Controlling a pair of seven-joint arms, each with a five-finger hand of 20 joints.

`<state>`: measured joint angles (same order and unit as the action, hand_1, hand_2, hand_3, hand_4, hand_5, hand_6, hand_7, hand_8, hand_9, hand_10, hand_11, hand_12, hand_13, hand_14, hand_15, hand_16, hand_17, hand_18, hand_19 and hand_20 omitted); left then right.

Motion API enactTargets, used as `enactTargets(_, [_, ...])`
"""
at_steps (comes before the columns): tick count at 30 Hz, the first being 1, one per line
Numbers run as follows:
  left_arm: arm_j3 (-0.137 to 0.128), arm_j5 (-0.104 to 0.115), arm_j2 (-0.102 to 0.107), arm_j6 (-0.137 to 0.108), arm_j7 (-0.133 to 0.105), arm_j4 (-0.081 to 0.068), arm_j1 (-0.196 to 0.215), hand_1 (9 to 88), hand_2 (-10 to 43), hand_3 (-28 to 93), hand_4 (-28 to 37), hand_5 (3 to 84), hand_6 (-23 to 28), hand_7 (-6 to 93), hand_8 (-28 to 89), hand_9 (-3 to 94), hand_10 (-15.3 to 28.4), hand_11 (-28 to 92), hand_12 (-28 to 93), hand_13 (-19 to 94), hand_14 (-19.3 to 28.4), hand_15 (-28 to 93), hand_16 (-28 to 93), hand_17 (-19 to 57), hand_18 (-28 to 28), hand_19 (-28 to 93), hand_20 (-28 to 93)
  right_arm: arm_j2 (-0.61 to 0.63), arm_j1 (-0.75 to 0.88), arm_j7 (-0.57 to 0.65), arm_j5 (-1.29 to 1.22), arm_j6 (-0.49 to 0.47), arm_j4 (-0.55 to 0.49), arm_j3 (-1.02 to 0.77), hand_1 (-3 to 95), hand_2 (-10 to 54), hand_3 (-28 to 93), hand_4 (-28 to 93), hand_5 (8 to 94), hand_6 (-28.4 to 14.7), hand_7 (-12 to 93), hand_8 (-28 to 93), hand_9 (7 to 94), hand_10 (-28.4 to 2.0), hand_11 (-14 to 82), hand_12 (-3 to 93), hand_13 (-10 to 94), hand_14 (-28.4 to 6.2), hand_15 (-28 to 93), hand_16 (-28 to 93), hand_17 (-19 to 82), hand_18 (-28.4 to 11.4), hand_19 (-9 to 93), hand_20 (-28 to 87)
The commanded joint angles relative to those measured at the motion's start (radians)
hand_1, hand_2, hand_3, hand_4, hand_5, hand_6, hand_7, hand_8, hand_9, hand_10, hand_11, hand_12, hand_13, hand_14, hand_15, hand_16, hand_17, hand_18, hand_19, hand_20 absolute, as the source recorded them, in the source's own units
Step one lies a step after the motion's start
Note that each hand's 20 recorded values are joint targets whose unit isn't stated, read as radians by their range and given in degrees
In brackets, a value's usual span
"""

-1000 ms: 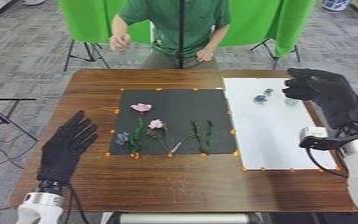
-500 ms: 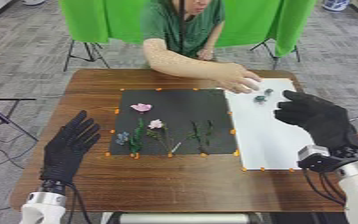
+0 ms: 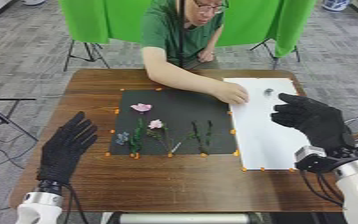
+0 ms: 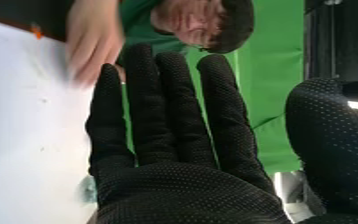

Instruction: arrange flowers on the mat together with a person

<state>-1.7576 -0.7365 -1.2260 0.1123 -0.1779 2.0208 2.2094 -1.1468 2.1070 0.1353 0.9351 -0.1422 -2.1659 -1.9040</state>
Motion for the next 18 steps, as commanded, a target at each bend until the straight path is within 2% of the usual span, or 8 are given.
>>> enactTargets(1, [-0.002,0.004,0.003,0.002,0.001,-0.004,0.020,24.1,-0.5,71,-28.1,34.4,3.0,14.8,-8,28.5,12.2,17,15,24,14.0,20,2,-9.0,21.2,42,8,-0.006,0.012,0.005,-0.035,0.014,0.000,0.003,17.1,8.7,86,-22,51.6,-4.3,18,-10,51.1,-16.5,18.1,22.5,43,-14.9,35,19,13,-22.2,52,30])
enactTargets(6, [0.000,0.002,0.002,0.008,0.001,-0.005,0.016,24.0,-0.5,71,-28.1,34.4,3.0,15.0,-8,28.5,12.1,17,14,24,13.9,19,2,-9.0,21.2,42,8,-0.007,0.013,0.004,-0.035,0.013,0.001,0.001,16.9,8.8,86,-22,51.6,-4.4,18,-10,51.1,-16.6,18.2,22.6,43,-15.1,35,19,13,-22.3,52,30])
enactTargets(8, [0.004,0.005,0.006,0.006,0.000,-0.007,0.014,24.0,-0.5,71,-28.0,34.4,3.1,14.9,-8,28.5,12.1,17,15,24,13.9,19,2,-9.0,21.2,42,8,-0.008,0.014,0.006,-0.034,0.016,0.000,0.001,16.8,9.0,86,-22,51.7,-4.5,18,-10,51.2,-16.6,18.2,22.6,43,-15.1,35,19,13,-22.3,52,30])
enactTargets(18, [0.000,0.003,-0.002,0.000,0.005,-0.003,0.016,24.1,-0.5,71,-28.1,34.4,3.1,14.9,-8,28.5,12.1,17,15,24,14.0,19,2,-9.1,21.3,42,8,-0.009,0.010,0.011,-0.033,0.017,0.004,0.008,16.5,9.4,86,-22,51.9,-4.6,18,-10,51.2,-16.7,18.4,22.6,43,-15.1,36,19,13,-22.3,52,30])
